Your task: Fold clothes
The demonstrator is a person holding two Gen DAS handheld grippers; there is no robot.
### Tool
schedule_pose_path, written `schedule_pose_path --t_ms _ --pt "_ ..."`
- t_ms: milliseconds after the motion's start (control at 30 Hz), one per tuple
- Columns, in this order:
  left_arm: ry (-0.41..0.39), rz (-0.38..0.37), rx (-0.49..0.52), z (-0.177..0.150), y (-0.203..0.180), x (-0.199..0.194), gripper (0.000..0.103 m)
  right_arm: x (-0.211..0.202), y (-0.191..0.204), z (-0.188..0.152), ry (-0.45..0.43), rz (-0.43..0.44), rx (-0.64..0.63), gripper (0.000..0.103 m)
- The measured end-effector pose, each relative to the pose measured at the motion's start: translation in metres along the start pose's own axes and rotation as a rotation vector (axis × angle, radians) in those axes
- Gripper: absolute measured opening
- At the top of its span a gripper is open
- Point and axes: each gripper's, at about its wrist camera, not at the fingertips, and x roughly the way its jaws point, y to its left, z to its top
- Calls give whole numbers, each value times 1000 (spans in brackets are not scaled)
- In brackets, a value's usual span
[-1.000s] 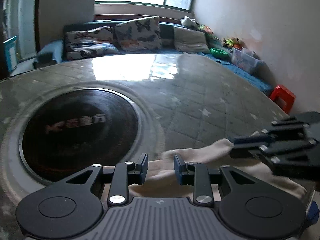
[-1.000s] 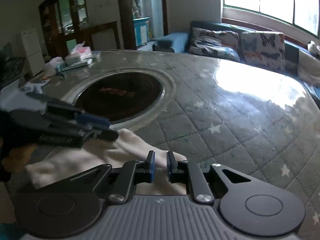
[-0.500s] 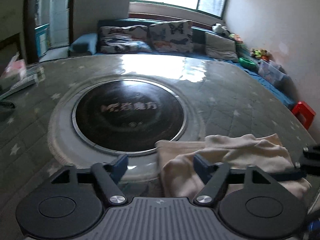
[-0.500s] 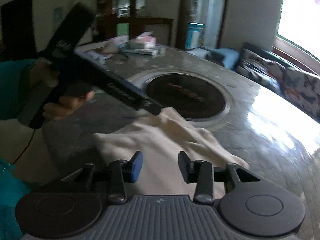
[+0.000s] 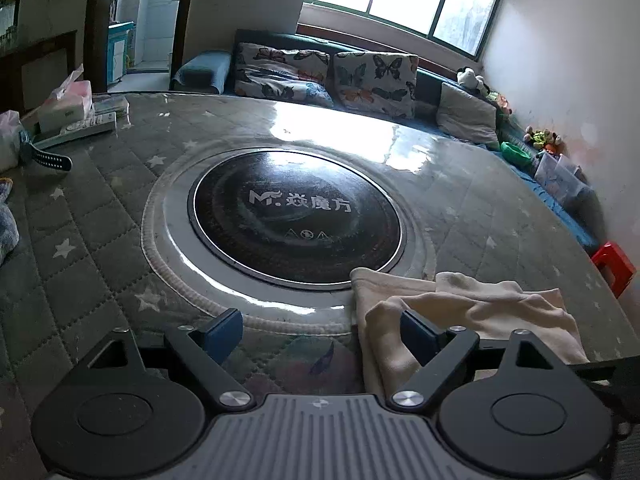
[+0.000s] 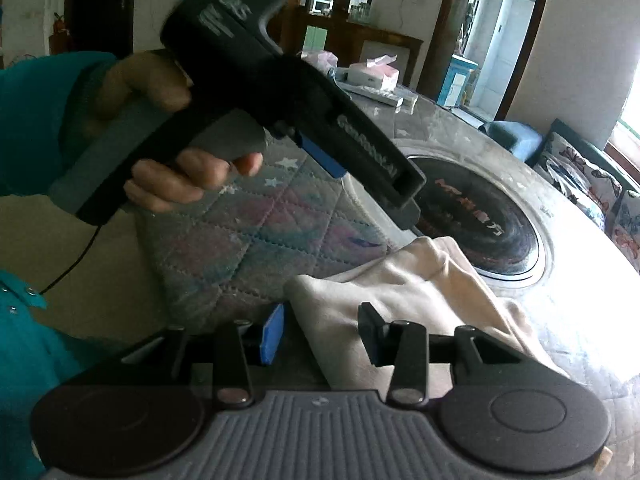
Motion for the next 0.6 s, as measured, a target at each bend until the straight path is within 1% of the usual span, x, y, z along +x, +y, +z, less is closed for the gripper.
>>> schedule_pose_path --t_ms 133,333,433,500,533,567,600 --pt "12 -17 -35 -1 4 2 87 6 0 -2 14 0 1 45" --pt "31 -61 -105 0 7 4 83 -4 4 4 -16 -35 -30 44" --pt "48 -83 -131 -1 5 6 79 6 10 4 4 -31 -56 42" --pt "61 -97 -150 -2 4 6 79 12 12 3 13 -38 -71 42" --pt "68 -104 -161 -3 3 6 79 16 14 2 17 -43 -77 39" --pt "74 -110 -172 -3 3 6 79 17 14 2 17 -51 -77 34" --pt "80 -114 -186 -4 3 6 79 16 11 3 16 -56 -61 22"
